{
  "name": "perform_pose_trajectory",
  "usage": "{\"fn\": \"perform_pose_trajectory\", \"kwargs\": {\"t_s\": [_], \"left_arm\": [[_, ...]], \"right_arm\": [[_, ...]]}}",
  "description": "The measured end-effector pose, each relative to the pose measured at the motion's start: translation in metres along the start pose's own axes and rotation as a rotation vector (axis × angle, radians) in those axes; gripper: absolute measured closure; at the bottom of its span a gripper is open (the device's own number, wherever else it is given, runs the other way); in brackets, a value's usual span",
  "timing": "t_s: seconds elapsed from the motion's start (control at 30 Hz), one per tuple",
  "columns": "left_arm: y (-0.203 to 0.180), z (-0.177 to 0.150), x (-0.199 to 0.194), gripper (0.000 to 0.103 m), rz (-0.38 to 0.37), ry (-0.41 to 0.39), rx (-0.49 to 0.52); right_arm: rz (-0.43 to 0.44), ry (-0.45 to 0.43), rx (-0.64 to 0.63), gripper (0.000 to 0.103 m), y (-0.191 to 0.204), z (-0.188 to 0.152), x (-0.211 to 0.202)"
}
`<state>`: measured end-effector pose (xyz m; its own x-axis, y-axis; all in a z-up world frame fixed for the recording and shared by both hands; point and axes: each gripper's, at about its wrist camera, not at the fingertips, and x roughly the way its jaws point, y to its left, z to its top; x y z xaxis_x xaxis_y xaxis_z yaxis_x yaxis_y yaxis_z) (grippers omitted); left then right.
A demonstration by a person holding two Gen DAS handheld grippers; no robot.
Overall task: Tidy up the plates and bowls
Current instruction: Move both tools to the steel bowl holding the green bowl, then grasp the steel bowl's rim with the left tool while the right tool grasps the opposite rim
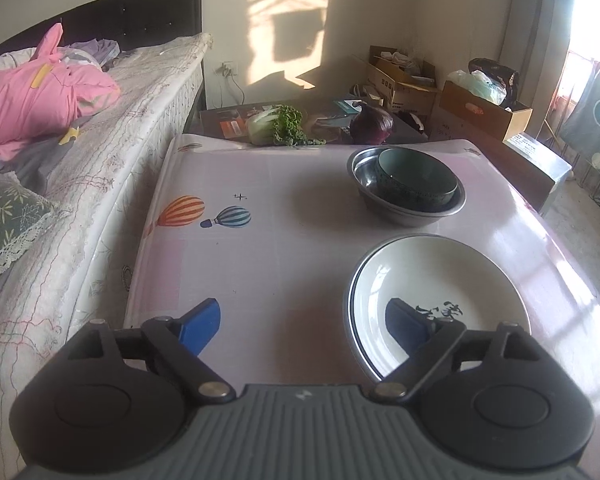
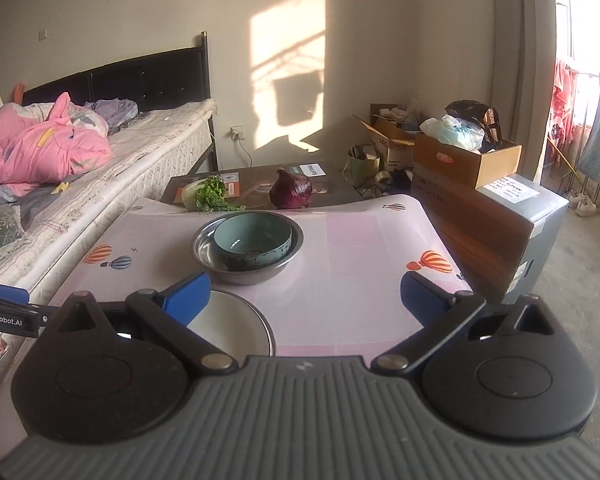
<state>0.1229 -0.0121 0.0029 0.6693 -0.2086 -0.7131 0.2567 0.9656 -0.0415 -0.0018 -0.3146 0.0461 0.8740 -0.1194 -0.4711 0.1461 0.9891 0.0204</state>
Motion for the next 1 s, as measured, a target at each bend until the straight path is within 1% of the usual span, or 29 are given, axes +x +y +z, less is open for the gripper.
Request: {"fn": "perform_pose_trajectory", "kwargs": {"t_s": [0.1,0.13,0.37,0.6,0.67,0.77,0.87,0.97,1.0], "left_arm": [[0.004,0.011,0.008,0.001,-0.006,-0.025,-0.008],[0.005,0.014,0.011,0.000,-0.006,-0.028,-0.012],[0.009,0.039,0.045,0.000,-0.022,-0.014,-0.030],[0.013,0.056,0.081,0.000,-0.061,0.003,-0.049],[0.015,0.059,0.090,0.000,-0.073,-0.003,-0.060],[0.016,0.064,0.103,0.000,-0.073,0.000,-0.078],[0.018,0.070,0.116,0.000,-0.080,0.016,-0.107],[0.017,0.077,0.128,0.000,-0.090,0.030,-0.117],[0.016,0.080,0.131,0.000,-0.091,0.029,-0.119]], "right_arm": [[0.027,0.008,0.037,0.001,-0.006,0.002,0.015],[0.040,0.007,0.055,0.001,-0.008,0.002,0.020],[0.093,0.031,0.163,0.001,-0.026,0.006,0.058],[0.134,0.058,0.149,0.001,-0.028,0.010,0.100],[0.144,0.075,0.150,0.001,-0.028,0.012,0.116],[0.167,0.100,0.153,0.002,-0.027,0.014,0.140],[0.188,0.125,0.175,0.005,-0.027,0.015,0.165],[0.215,0.151,0.196,0.012,-0.028,0.016,0.188],[0.221,0.158,0.200,0.015,-0.028,0.016,0.194]]}}
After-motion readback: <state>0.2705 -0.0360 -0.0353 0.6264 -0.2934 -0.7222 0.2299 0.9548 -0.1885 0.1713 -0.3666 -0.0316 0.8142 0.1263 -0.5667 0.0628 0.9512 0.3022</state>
